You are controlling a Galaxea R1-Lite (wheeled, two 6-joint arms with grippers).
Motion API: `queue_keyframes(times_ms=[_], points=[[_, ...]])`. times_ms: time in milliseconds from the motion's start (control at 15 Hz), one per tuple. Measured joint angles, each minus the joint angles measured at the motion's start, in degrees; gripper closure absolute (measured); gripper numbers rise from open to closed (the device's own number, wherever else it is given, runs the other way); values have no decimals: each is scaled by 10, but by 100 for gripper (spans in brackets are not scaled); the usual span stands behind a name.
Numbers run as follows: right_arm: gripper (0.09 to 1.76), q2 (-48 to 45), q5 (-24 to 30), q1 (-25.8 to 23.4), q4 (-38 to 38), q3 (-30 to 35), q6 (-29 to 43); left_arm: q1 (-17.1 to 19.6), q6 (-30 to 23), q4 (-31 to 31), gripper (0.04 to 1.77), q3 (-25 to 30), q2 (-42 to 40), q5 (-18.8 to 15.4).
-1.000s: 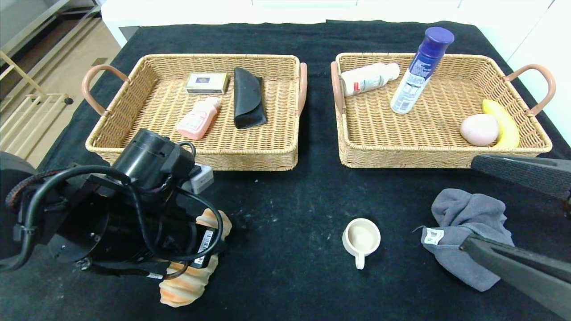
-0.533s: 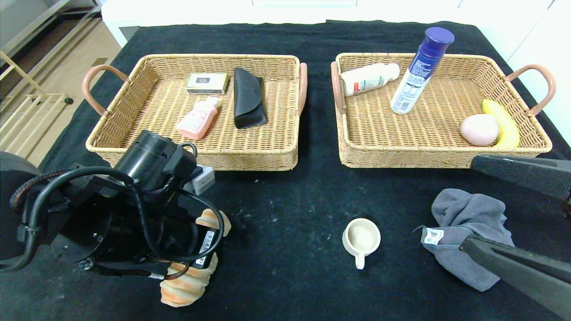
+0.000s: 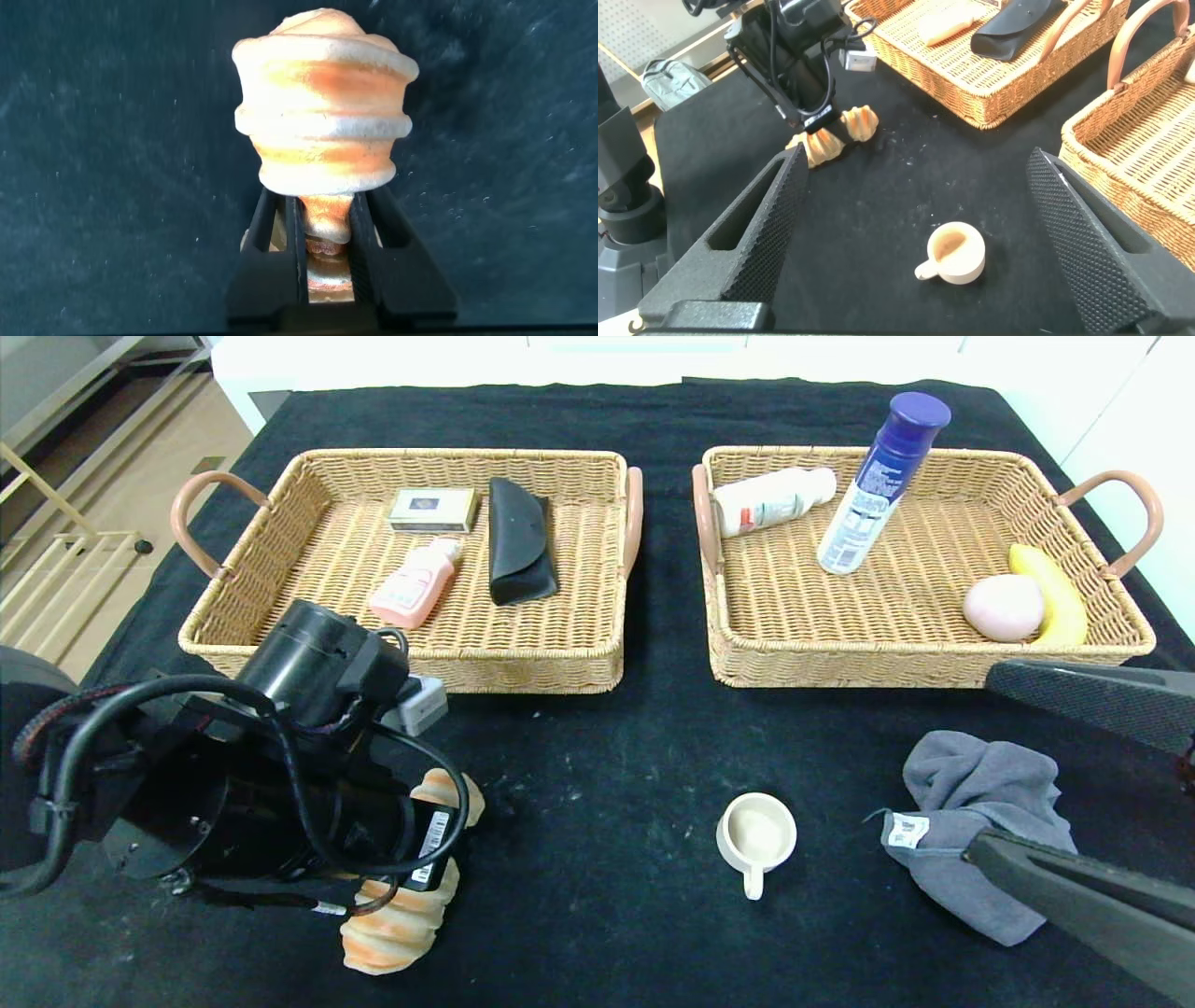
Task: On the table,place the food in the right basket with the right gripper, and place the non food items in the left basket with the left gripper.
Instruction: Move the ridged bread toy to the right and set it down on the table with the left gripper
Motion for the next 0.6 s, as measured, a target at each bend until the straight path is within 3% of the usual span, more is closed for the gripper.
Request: queue_keyframes(times_ms=[400,600], points=[[14,0,0,0,0,-1,0,-50,-38,0,149,-67,-23,-92],[14,0,0,0,1,-1,0,-75,-84,-4,149,-128,3,-127]])
